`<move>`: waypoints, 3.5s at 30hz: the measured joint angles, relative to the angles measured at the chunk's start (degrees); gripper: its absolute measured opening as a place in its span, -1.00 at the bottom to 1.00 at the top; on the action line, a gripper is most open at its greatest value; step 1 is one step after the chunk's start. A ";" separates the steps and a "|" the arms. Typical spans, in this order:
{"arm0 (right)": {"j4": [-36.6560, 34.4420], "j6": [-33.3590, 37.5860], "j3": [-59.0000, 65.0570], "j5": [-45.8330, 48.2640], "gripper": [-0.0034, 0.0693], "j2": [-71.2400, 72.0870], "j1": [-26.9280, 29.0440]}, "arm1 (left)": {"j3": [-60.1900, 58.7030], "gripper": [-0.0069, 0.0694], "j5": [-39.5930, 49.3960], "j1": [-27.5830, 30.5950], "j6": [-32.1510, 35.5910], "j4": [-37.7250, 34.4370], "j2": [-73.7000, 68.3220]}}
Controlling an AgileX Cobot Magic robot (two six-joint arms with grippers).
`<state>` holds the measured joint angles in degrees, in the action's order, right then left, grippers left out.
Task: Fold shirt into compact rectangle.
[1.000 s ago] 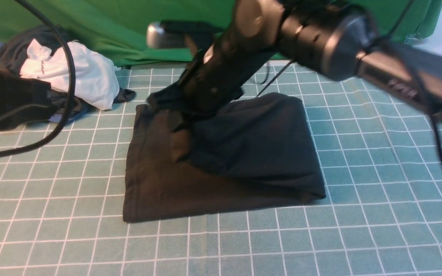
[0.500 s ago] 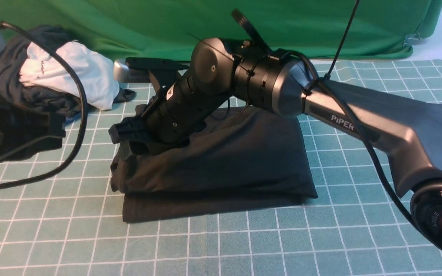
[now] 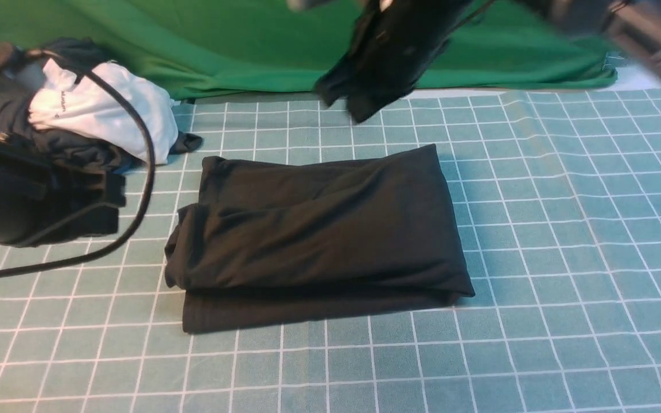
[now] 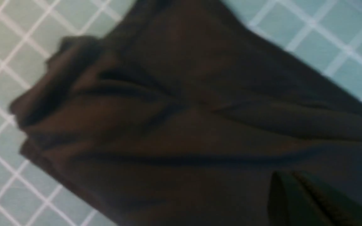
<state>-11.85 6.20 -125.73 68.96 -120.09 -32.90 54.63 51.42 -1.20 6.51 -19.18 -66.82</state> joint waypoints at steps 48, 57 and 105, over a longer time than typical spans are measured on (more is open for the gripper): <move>1.45 5.93 49.27 -18.83 -0.92 37.16 8.16 | 1.66 -0.79 -5.21 -7.40 -4.02 5.69 -0.50; 4.25 4.98 63.08 -31.94 -0.92 65.12 8.34 | 1.59 -0.79 -2.03 -7.40 -4.02 5.80 17.81; 6.08 6.14 89.12 -57.80 -0.62 111.34 8.34 | -22.50 -0.78 -21.35 -7.40 -2.93 5.69 51.70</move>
<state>-5.77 12.35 -36.61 11.15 -8.76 -24.55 32.13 30.07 -8.60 3.58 -13.49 -15.11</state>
